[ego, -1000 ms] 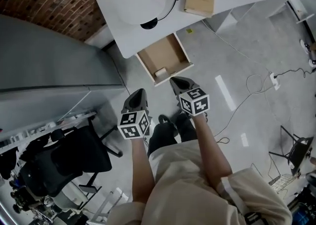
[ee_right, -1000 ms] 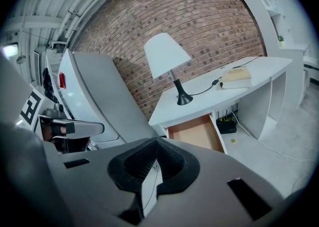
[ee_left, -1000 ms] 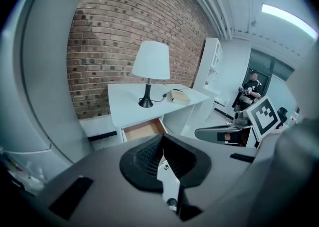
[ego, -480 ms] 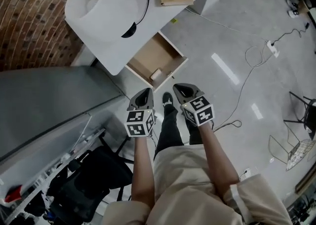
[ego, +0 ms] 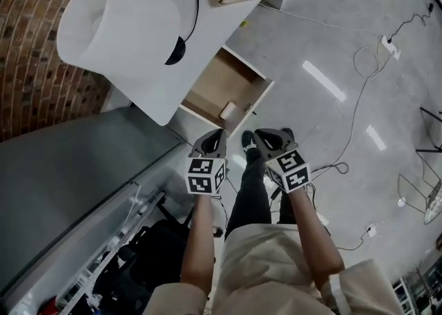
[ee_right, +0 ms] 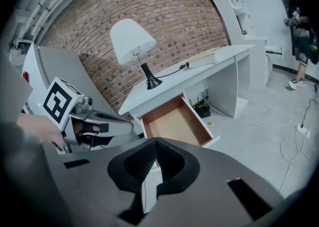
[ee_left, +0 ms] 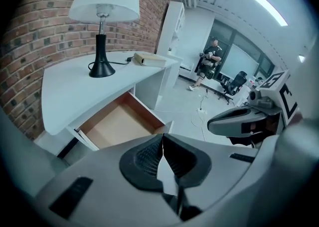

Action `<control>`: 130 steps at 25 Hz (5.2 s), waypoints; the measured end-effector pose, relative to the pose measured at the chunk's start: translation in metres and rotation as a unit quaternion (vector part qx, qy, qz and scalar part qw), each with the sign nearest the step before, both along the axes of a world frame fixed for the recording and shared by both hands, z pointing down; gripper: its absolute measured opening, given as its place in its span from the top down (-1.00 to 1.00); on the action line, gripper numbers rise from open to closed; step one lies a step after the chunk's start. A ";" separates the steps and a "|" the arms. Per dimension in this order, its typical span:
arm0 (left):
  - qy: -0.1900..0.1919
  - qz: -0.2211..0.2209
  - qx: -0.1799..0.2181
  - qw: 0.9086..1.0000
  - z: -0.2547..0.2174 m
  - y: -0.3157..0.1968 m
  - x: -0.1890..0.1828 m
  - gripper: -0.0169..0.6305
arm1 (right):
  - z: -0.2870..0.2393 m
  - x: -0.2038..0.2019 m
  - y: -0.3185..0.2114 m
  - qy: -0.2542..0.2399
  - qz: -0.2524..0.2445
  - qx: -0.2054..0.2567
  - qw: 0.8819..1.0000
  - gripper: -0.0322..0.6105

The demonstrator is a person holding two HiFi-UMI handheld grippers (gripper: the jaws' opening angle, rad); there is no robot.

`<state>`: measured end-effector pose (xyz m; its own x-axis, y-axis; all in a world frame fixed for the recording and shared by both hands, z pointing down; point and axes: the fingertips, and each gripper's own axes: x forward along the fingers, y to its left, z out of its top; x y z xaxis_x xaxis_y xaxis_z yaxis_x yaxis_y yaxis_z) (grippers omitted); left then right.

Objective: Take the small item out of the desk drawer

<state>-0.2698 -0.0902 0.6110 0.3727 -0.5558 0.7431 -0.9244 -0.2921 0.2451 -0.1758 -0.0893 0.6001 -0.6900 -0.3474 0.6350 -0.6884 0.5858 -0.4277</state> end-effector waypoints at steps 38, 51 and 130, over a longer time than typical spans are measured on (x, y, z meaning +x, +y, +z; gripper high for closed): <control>-0.139 0.253 -0.145 0.946 0.269 -0.039 0.022 0.46 | 0.121 0.007 -0.004 -0.019 0.080 0.034 0.996 0.82; -0.188 0.318 -0.207 0.906 0.317 -0.035 0.013 0.39 | 0.121 0.006 -0.012 -0.022 0.068 0.035 0.997 0.82; -0.033 0.191 -0.072 0.978 0.105 -0.044 0.016 0.59 | 0.034 0.015 0.032 0.027 0.030 -0.008 0.999 0.82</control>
<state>-0.2534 -0.1346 0.7159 0.4806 -0.2740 0.8331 -0.7702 -0.5861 0.2516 -0.1610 -0.0576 0.6339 -0.6331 -0.3758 0.6767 -0.7442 0.5362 -0.3984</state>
